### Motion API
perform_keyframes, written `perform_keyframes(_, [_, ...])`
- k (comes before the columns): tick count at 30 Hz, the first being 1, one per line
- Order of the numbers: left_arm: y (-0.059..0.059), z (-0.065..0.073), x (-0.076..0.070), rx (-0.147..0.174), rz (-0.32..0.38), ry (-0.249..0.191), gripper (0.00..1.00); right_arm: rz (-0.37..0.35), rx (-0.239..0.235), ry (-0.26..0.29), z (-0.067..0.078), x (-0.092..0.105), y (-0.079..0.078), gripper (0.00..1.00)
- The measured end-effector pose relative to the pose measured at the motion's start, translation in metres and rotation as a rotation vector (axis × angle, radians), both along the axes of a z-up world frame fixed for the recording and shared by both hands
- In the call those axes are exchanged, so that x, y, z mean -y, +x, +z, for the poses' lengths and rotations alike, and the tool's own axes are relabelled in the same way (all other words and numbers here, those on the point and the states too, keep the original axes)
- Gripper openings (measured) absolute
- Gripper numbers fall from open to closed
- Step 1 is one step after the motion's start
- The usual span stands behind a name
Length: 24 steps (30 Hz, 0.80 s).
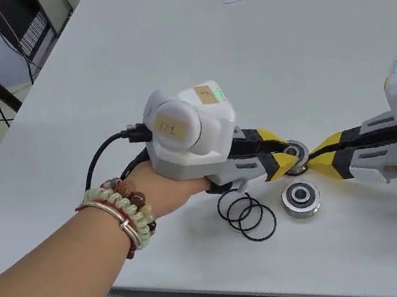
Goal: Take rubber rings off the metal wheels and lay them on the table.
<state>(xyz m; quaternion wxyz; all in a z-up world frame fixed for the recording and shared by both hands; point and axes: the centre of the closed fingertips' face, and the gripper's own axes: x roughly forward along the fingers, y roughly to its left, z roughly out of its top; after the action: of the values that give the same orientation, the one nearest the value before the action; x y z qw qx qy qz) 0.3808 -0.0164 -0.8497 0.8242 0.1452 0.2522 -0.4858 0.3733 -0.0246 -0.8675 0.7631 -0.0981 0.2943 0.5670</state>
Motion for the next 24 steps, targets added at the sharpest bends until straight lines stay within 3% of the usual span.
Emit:
perform_keyframes(5, [0.0, 0.0, 0.0, 0.009, -0.001, 0.002, 0.14, -0.108, -0.131, 0.061, 0.0, 0.001, 0.001, 0.0])
perform_keyframes(8, [0.0, 0.0, 0.0, 0.013, -0.004, 0.0, 0.14, -0.181, -0.24, 0.121, 0.0, 0.002, 0.001, 0.0])
perform_keyframes(11, [0.0, 0.0, 0.0, 0.026, -0.011, 0.008, 0.13, -0.197, -0.272, 0.146, 0.0, 0.003, 0.002, 0.0])
perform_keyframes(15, [0.0, 0.0, 0.0, 0.029, -0.011, 0.007, 0.13, -0.302, -0.446, 0.257, 0.002, 0.005, 0.002, 0.0])
perform_keyframes(19, [-0.001, 0.0, 0.0, 0.031, -0.009, 0.003, 0.13, -0.324, -0.479, 0.298, 0.002, 0.007, 0.001, 0.0])
perform_keyframes(22, [-0.001, 0.0, 0.0, 0.033, -0.009, 0.002, 0.13, -0.363, -0.55, 0.37, 0.01, 0.006, 0.002, 0.0])
perform_keyframes(24, [-0.001, 0.0, 0.0, 0.033, -0.006, -0.002, 0.13, -0.39, -0.621, 0.452, 0.018, 0.006, 0.004, 0.0])
